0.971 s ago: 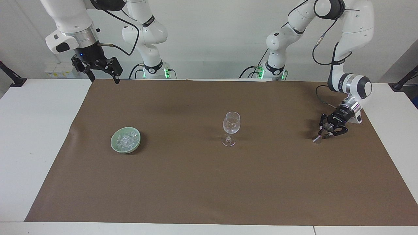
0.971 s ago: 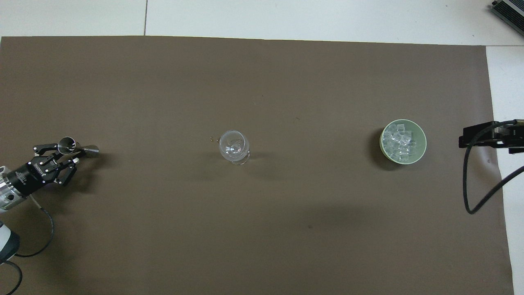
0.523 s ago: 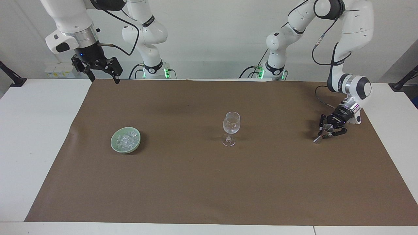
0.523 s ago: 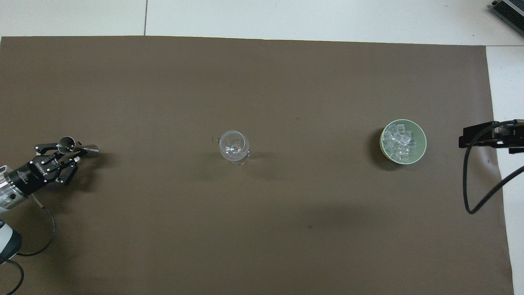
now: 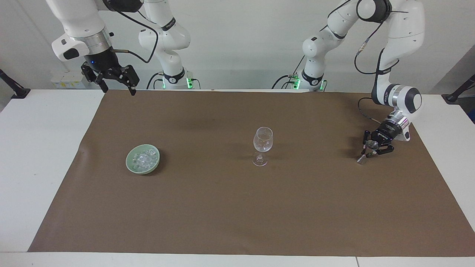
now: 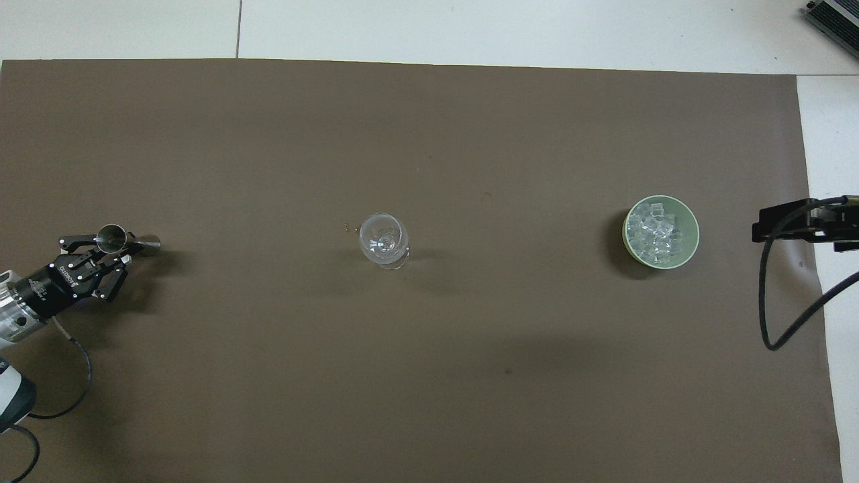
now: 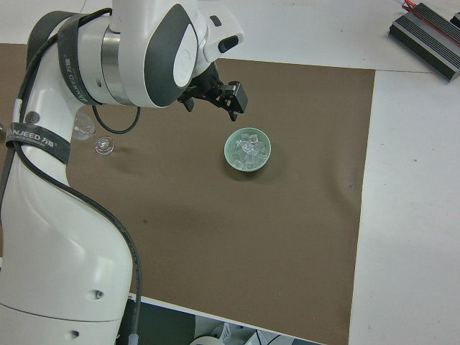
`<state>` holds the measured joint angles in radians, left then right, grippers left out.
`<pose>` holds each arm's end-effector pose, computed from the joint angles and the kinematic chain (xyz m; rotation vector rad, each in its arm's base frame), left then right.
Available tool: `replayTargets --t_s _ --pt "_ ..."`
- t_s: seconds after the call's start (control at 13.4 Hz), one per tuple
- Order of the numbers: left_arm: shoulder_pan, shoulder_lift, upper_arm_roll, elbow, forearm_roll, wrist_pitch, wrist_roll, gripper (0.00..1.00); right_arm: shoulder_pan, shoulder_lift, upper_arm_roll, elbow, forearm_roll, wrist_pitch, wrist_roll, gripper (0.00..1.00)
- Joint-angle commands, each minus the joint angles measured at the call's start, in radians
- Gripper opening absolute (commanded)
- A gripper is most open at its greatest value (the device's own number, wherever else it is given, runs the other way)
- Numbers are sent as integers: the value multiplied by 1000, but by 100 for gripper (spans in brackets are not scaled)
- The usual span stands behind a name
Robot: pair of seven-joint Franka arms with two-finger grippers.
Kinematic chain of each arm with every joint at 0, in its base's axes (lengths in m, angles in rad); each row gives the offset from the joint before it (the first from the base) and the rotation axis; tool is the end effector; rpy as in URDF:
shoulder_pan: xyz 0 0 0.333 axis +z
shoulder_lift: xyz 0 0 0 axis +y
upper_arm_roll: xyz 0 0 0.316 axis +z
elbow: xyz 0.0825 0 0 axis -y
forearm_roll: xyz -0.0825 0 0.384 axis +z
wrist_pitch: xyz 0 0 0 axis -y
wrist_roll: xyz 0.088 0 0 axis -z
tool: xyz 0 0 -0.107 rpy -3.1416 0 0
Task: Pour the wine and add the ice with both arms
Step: 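Lift the jigger with the left gripper and carry it toward the glass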
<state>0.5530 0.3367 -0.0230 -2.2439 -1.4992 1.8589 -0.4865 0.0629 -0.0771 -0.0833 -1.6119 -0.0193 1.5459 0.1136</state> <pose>0.4817 0.1924 0.2232 0.9372 1.6357 -0.5860 0.5278 -0.0147 0.6445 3.1221 -0.2101 0.0179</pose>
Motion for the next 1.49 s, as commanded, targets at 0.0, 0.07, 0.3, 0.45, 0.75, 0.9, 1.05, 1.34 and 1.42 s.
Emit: replayTargets --t_s 0.0,0.07,0.3,0.45,0.75,0.9,1.05,1.34,1.42 --pt "-21 13 8 12 -27 14 9 0 -2 -24 4 -28 1 8 -14 100" --pt "-21 13 5 12 -38 14 9 0 -2 -24 2 -26 1 8 -14 100" --pt "-31 12 2 14 -55 14 9 0 -2 -24 2 -26 1 8 -14 100" --pt "-51 4 -2 14 -75 14 9 0 -2 -24 4 -26 1 8 -14 100" --pt "-125 -21 -2 15 -134 40 -3 0 -2 -24 4 -26 1 8 -14 100" --pt "-177 -36 -3 20 -157 78 -9 0 -3 -24 2 -26 1 8 -14 100" --pt "-224 -48 -3 32 -182 109 -32 0 -2 -24 4 -28 1 8 -14 100" --pt "-317 -68 -3 66 -219 190 -110 0 -2 -24 4 -26 1 8 -14 100" --pt "-344 -83 -3 76 -217 194 -107 0 -3 -24 2 -28 1 8 -14 100"
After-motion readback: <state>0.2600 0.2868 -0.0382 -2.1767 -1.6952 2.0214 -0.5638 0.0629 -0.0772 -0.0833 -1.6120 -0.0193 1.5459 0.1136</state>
